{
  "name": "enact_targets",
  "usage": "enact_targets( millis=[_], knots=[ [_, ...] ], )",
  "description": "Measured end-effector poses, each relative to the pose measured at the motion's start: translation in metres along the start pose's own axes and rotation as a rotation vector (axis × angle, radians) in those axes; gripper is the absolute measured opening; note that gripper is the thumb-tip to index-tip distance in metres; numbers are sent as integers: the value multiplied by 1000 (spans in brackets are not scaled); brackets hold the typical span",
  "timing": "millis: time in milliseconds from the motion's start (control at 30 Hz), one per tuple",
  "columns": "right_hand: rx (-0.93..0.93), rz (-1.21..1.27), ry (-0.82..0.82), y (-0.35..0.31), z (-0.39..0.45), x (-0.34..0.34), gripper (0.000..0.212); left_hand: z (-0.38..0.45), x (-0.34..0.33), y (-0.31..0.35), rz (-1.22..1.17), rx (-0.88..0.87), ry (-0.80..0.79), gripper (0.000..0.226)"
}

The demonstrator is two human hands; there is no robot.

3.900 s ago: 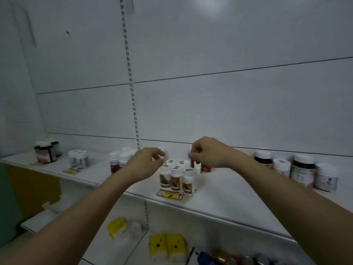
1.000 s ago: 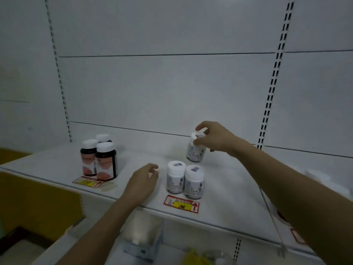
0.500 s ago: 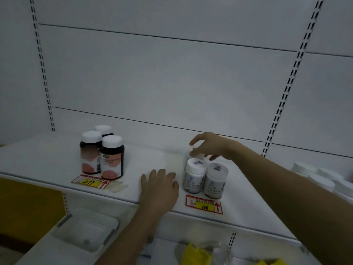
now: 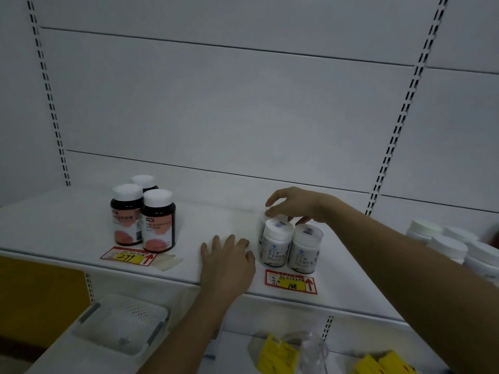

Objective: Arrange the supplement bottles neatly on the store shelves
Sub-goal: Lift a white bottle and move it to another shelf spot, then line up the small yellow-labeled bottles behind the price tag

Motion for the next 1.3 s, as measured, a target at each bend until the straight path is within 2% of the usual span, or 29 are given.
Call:
enact_targets(
  millis=[100,233,300,367,433,500,667,867,1067,1167,1300],
  knots=[
    [2,20,63,-1,-6,4,37,0,2,1,-7,0,-5,45],
    [68,16,245,5,-30,26,36,1,7,-1,-24,2,-93,45],
    [110,-37,332,11,-46,46,34,8,23,-6,-140,46,-133,44],
    [123,-48,394,19,-64,68,34,16,58,-1,-209,68,-55,42],
    [127,-37,440,31,-82,91,34,22,101,21,-176,32,72,37],
    [131,-15,470,46,-101,109,34,23,132,57,-185,-28,131,33],
    [125,7,501,105,-152,131,33,4,143,175,-318,-209,82,30],
    [73,-8,513,219,-228,161,31,-36,95,321,-341,-301,9,30],
    [-17,81,548,349,-297,192,30,-77,40,451,-383,-401,-58,28],
    [-53,58,552,402,-317,201,29,-87,18,493,-396,-427,-78,29],
    [-68,86,566,449,-328,224,20,-75,10,525,-410,-425,-27,24]
  ],
)
Point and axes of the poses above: each hand's wrist, its own z-axis towards the middle knuckle, its own x-axis out of the back of the hand, y = z × x, the point moved 8 cm from there along z, towards the middle knuckle, and after that the axes turned 8 degrees about -x, right-handed, at the moved point
